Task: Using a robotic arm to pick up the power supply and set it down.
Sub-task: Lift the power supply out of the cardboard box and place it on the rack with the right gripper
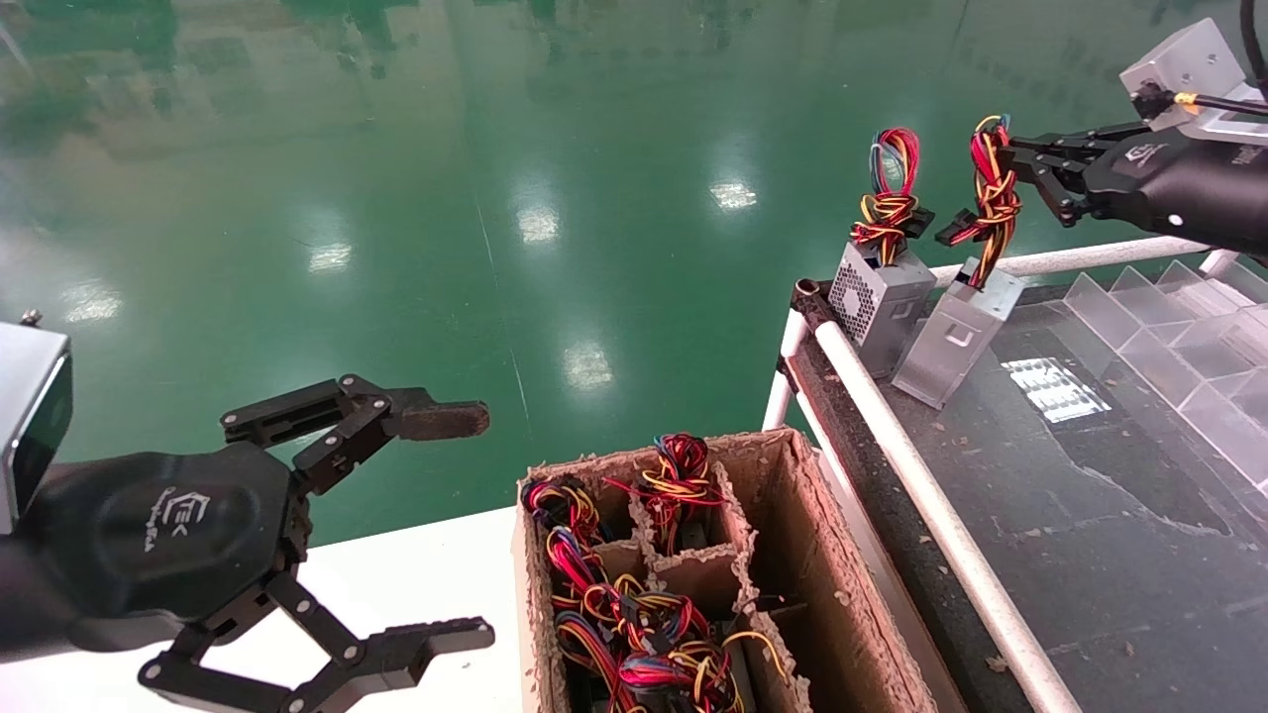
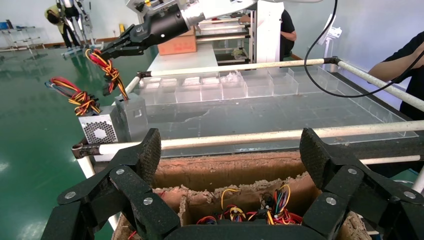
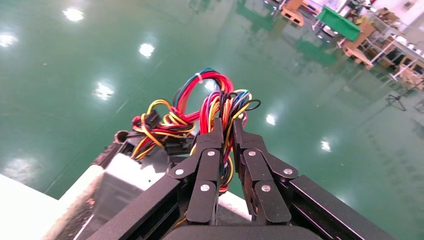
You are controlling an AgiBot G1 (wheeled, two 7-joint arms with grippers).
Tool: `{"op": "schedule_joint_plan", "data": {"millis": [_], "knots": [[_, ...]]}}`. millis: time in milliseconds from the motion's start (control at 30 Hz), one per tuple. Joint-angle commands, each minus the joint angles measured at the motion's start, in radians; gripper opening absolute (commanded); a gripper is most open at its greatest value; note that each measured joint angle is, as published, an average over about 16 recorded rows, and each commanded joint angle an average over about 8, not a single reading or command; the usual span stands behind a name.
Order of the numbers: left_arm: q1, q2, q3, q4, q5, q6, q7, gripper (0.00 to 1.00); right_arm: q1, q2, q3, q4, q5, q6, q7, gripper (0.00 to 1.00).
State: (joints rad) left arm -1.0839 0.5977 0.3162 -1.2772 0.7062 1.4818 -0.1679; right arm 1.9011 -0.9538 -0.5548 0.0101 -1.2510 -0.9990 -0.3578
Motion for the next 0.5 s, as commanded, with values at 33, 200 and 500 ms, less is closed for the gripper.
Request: {"op": "schedule_joint_plan", "data": {"millis": [33, 200, 500], "knots": [[0.0, 0.0, 0.0, 0.0, 0.0, 0.0, 0.0, 1.0, 0.001, -0.01, 0.001, -0.001, 0.001, 0.022, -0.003, 0.0], [0.0, 0.0, 0.0, 0.0, 0.0, 0.0, 0.0, 1.0, 0.005, -0.035, 0.002, -0.002, 0.002, 0.044, -0.002, 0.0], [0.0, 0.0, 0.001, 0.0, 0.0, 0.0, 0.0, 1.0, 0.009, -0.066, -0.001, -0.002, -0.002, 0.062, -0.005, 0.0]]}}
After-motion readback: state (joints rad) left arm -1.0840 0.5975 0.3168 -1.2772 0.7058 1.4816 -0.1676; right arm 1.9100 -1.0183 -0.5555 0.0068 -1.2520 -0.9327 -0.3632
